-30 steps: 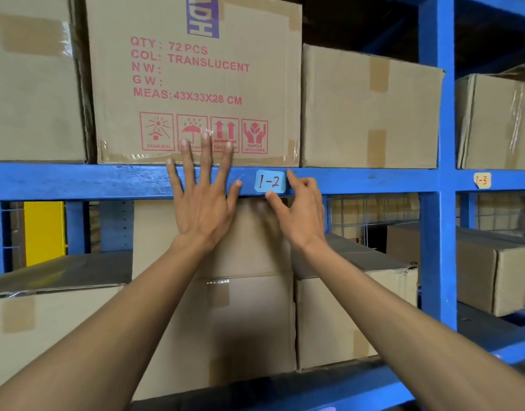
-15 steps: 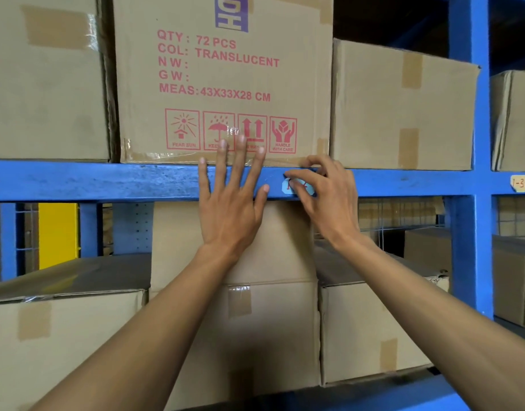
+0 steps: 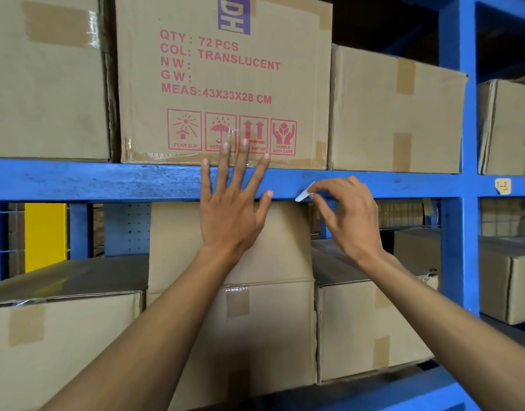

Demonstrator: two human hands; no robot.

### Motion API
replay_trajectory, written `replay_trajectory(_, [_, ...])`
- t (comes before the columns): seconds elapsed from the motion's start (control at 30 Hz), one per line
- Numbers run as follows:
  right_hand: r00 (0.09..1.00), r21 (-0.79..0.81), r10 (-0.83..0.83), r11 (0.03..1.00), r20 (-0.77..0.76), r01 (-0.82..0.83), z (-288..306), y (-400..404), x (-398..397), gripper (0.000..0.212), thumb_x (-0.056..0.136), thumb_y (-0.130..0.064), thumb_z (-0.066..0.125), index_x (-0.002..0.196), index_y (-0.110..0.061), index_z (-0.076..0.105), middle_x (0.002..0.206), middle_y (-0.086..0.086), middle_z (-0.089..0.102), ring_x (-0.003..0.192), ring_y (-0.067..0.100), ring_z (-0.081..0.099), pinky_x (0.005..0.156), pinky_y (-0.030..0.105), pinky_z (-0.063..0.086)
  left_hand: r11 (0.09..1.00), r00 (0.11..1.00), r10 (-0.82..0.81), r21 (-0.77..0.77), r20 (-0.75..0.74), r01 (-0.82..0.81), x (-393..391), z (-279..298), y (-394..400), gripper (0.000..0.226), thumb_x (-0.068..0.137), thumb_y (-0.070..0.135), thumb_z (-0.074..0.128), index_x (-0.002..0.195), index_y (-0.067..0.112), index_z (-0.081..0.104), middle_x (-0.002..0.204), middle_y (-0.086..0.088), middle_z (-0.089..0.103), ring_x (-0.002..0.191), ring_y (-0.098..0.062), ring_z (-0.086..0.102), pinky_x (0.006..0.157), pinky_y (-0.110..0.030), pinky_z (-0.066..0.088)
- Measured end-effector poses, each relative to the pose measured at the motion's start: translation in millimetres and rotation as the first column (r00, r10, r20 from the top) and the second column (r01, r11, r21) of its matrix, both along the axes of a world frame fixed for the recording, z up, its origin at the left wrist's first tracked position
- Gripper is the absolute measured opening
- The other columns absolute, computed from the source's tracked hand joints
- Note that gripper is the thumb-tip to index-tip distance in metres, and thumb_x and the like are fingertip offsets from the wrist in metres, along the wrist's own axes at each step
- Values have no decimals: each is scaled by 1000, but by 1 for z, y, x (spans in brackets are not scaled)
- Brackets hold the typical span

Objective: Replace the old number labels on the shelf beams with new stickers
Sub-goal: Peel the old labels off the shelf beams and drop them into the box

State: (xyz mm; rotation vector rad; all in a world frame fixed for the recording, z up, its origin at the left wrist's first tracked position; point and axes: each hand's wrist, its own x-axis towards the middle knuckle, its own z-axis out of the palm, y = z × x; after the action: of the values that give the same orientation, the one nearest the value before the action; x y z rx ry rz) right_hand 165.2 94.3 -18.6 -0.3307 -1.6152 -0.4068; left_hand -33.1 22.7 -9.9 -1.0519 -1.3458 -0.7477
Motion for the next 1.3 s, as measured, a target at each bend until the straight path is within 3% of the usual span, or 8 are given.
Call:
replay_trajectory(0.23, [992, -69, 119, 990, -48, -122, -15, -12, 19, 8, 92, -12, 67, 97, -12, 72, 88, -5, 70, 76, 20, 58, 74, 40, 50, 999, 1000, -15, -42, 6, 16, -1, -1, -3, 58, 101, 52, 25, 156, 36, 15, 167, -3, 6, 154, -29, 1, 122, -55, 7])
replay_trajectory(0.4, [963, -235, 235, 936, -135, -262, -32, -24, 34, 11, 92, -10, 65, 101, -15, 71, 89, -2, 66, 77, 17, 58, 69, 41, 51, 994, 1000, -20, -103, 22, 22, 5, -17, -4, 64, 99, 52, 32, 156, 35, 10, 167, -7, 2, 153, -33, -2, 122, -57, 4])
replay_trajectory(0.57, [953, -383, 236, 876, -193, -294, -73, -24, 57, 17, 95, -9, 61, 102, -21, 71, 94, -6, 61, 83, 13, 60, 75, 33, 53, 965, 983, -160, -194, 95, 176, 39, -67, 9, 72, 90, 47, 45, 155, 35, 16, 166, -11, -1, 152, -35, -6, 118, -57, -5])
replay_trajectory(0.63, [955, -475, 228, 830, -191, -293, -98, -18, 70, 21, 96, -10, 59, 106, -24, 72, 99, -3, 61, 87, 12, 63, 77, 28, 52, 909, 958, -248, -308, 146, 282, 57, -98, 19, 69, 90, 46, 43, 155, 35, 19, 166, -11, 0, 152, -32, -4, 119, -55, 0])
replay_trajectory(0.77, [961, -652, 202, 706, -190, -277, -160, 1, 108, 32, 94, -4, 61, 119, -22, 68, 94, 3, 60, 80, 11, 60, 74, 20, 51, 646, 875, -321, -591, 363, 483, 97, -165, 48, 59, 96, 49, 39, 152, 33, 28, 165, -5, 18, 152, -23, 12, 123, -41, 7])
replay_trajectory(1.0, [952, -808, 65, 513, -299, -289, -243, 30, 176, 48, 83, 9, 69, 114, -27, 61, 82, 4, 66, 67, -2, 57, 72, 19, 50, 367, 849, -253, -765, 465, 529, 165, -262, 96, 61, 97, 49, 38, 152, 24, 27, 161, -4, 27, 146, -22, 25, 119, -38, 18])
replay_trajectory(1.17, [936, -849, 27, 412, -350, -329, -285, 65, 209, 31, 81, 6, 72, 89, -24, 68, 79, -4, 70, 75, 5, 66, 68, 19, 53, 308, 867, -179, -810, 465, 498, 201, -302, 140, 64, 96, 47, 42, 153, 22, 25, 158, -5, 29, 142, -27, 31, 116, -41, 25])
replay_trajectory(1.3, [919, -869, 35, 310, -394, -385, -309, 94, 228, 22, 83, 3, 73, 86, -19, 71, 80, -4, 73, 75, 5, 69, 68, 21, 56, 298, 908, -64, -861, 413, 413, 218, -329, 164, 60, 100, 43, 36, 154, 22, 21, 156, -2, 32, 143, -23, 31, 112, -40, 32])
